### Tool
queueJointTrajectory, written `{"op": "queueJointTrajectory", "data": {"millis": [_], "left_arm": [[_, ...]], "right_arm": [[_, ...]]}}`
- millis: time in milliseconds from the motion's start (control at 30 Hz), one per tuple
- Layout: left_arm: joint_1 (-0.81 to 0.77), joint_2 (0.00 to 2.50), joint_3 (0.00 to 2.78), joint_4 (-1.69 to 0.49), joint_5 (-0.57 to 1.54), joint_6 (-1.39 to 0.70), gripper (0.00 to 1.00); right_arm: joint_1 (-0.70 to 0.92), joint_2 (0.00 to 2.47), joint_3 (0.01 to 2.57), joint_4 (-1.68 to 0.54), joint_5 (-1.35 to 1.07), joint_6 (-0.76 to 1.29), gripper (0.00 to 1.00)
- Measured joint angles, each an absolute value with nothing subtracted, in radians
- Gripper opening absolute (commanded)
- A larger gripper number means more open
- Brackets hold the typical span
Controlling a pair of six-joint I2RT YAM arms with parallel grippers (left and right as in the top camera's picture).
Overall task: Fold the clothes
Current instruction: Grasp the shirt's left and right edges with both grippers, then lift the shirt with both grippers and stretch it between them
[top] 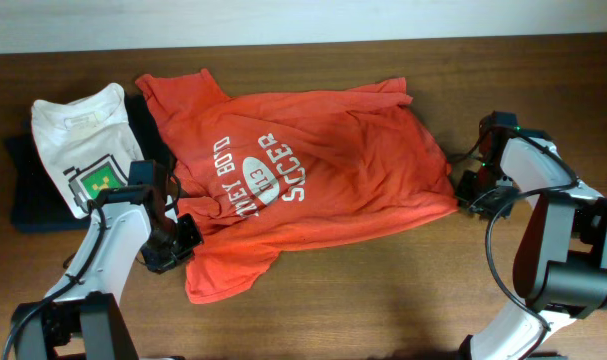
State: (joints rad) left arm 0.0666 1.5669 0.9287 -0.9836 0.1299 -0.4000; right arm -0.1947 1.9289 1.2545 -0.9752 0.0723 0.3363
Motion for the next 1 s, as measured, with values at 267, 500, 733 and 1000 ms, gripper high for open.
{"op": "queueJointTrajectory", "data": {"millis": [267,500,733,1000], "left_arm": [[0.067,1.567,0.928,-0.982,0.130,-0.400,0.00],[0.067,1.567,0.929,-0.976,0.130,-0.400,0.00],[0.067,1.567,0.928,-0.976,0.130,-0.400,0.00],[0.067,1.567,0.928,-0.975,0.130,-0.400,0.00]], "right_arm": [[-0.195,1.929,1.254,-0.951,-0.096,0.286,0.64],[-0.194,1.929,1.254,-0.926,-0.159,0.286,0.57],[-0.193,1.929,1.251,-0.894,-0.165,0.284,0.53],[-0.193,1.930,1.209,-0.869,-0.168,0.286,0.33]]}}
